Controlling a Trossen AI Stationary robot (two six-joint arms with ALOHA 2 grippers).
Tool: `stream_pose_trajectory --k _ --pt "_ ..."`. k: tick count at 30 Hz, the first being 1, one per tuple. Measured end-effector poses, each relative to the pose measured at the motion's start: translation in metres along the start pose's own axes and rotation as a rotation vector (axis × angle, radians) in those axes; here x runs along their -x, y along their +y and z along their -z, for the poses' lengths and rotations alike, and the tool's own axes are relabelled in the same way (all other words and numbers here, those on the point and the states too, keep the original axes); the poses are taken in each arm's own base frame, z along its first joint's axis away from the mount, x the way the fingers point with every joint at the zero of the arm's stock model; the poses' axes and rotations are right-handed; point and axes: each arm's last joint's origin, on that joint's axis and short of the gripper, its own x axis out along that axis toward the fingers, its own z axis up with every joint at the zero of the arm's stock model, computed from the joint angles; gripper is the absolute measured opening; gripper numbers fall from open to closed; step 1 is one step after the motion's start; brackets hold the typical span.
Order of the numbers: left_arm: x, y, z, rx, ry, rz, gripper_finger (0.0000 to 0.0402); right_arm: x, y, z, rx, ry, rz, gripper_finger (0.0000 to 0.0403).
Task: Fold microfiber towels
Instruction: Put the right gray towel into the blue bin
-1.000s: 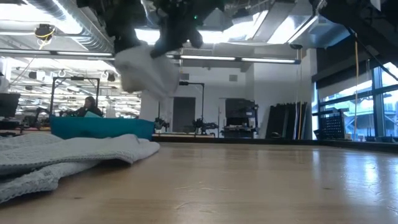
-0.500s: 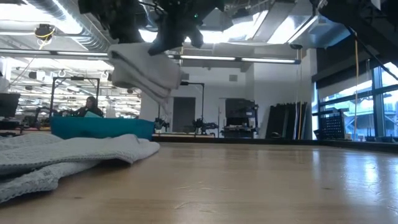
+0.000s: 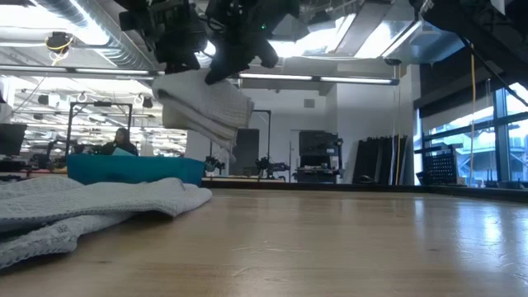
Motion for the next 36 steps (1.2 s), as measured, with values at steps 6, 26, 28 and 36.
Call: stream_pose_trajectory --k 6,26,28,36 --pt "0.000 0.002 0.000 0.013 0.001 -0.040 0.0209 0.000 -0.002 0.005 -0.017 0.013 -0.001 0.0020" --pt "-0.017 -0.010 -0.001 -0.172 0.081 -0.251 0.0047 0.001 -0.018 0.011 -0.089 -0.015 0.103 0.0022" --pt "-0.015 -0.009 -0.001 -0.171 0.081 -0.257 0.0027 0.001 -0.017 0.012 -0.080 -0.012 0.096 0.0022" --pt "0.005 -0.008 0.005 -0.158 0.064 -0.296 0.0027 0.003 -0.023 0.019 -0.083 -0.005 0.097 0.0022"
